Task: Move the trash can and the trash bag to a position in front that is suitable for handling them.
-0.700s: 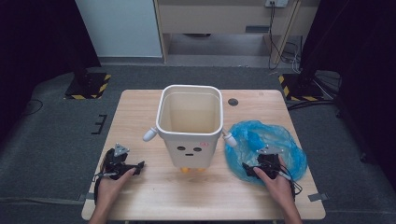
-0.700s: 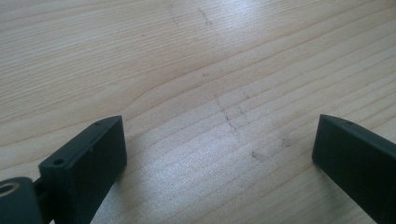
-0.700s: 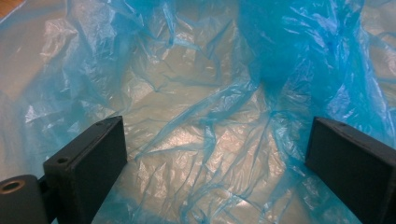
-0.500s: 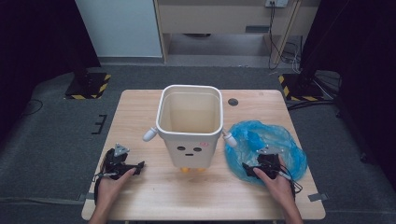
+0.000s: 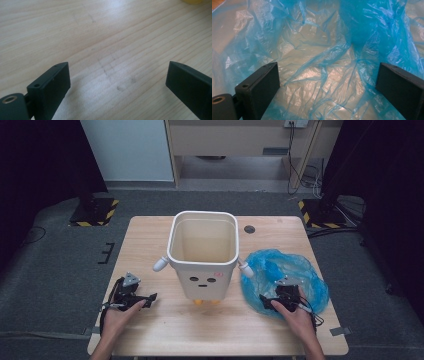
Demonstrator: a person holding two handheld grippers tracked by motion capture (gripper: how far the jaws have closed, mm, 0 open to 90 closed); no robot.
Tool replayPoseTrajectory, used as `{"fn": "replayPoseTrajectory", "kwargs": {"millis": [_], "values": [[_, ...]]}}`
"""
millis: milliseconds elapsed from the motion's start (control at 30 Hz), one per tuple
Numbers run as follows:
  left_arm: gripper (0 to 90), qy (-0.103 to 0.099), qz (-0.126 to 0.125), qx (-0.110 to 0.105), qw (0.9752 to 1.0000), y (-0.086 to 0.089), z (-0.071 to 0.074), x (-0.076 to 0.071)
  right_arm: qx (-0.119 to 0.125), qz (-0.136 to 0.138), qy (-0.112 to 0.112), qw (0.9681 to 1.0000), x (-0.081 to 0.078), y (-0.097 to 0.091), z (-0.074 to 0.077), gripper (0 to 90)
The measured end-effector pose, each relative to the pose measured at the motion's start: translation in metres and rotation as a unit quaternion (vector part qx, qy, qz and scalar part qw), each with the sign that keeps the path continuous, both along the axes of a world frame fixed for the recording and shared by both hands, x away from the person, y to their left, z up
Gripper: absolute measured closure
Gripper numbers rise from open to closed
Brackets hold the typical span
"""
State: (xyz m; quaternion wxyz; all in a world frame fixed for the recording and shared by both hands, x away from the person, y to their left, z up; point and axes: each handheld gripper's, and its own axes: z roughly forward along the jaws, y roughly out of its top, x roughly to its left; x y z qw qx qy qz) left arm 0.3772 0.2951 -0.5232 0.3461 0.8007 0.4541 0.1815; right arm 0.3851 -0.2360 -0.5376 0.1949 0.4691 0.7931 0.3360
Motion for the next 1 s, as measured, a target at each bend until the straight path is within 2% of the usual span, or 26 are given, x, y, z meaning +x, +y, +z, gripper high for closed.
{"fn": "replayPoseTrajectory", "kwargs": {"millis": [200,400,600,667,1000], "values": [[5.3,-0.004,-0.024,0.008,0.9997,-0.001,0.004,0.009,0.0,0.0,0.0,1.0,0.0,0.0,0.0,5.2],[5.4,-0.01,-0.039,0.01,0.9991,0.001,0.008,0.018,-0.001,0.0,-0.001,1.0,0.0,0.0,0.0,5.2],[6.1,-0.006,-0.047,0.007,0.9988,0.007,0.012,0.031,-0.001,0.0,0.0,1.0,0.0,0.0,0.0,5.2],[6.1,-0.008,-0.048,0.0,0.9988,0.008,0.018,0.036,0.0,0.0,0.0,1.0,0.0,0.0,0.0,5.2],[6.1,-0.019,-0.069,-0.001,0.9974,0.0,0.041,0.05,0.0,0.0,0.001,1.0,-0.001,0.0,0.0,5.2]]}}
